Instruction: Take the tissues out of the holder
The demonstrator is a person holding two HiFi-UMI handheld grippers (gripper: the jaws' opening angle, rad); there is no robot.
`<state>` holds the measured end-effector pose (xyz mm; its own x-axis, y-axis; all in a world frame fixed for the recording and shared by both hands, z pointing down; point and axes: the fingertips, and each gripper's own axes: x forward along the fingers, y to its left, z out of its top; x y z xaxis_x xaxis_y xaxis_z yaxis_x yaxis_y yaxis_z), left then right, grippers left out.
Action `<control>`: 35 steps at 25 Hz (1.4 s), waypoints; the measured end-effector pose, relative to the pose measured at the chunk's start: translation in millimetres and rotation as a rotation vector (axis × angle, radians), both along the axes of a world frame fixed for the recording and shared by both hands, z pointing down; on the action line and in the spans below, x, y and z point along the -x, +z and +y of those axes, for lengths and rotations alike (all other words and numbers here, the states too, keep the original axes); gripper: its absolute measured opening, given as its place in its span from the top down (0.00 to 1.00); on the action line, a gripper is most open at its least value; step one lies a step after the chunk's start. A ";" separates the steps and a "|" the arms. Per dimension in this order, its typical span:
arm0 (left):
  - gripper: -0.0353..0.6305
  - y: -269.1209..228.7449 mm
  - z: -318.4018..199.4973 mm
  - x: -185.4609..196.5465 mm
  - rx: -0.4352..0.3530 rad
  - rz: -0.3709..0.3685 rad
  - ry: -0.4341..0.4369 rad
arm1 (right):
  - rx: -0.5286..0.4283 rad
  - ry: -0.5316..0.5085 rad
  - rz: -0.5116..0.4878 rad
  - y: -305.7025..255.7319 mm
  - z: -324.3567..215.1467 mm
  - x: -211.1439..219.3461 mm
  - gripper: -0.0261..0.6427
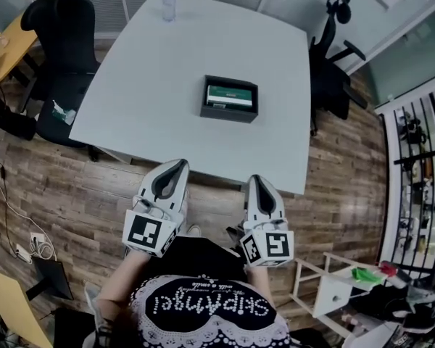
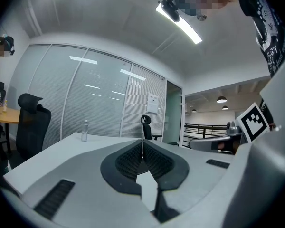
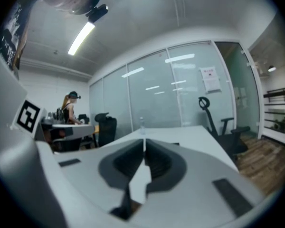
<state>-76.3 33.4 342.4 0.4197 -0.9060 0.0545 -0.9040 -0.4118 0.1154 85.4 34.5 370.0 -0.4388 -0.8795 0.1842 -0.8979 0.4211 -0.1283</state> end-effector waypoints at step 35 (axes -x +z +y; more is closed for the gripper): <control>0.89 16.8 -102.7 46.5 0.042 0.021 0.078 | 0.037 0.069 0.032 8.0 -92.7 39.3 0.91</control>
<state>-122.8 -69.3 359.2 0.4902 -0.8678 0.0817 -0.8665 -0.4751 0.1529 46.1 -58.1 378.0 -0.3706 -0.8998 0.2304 -0.9286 0.3533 -0.1138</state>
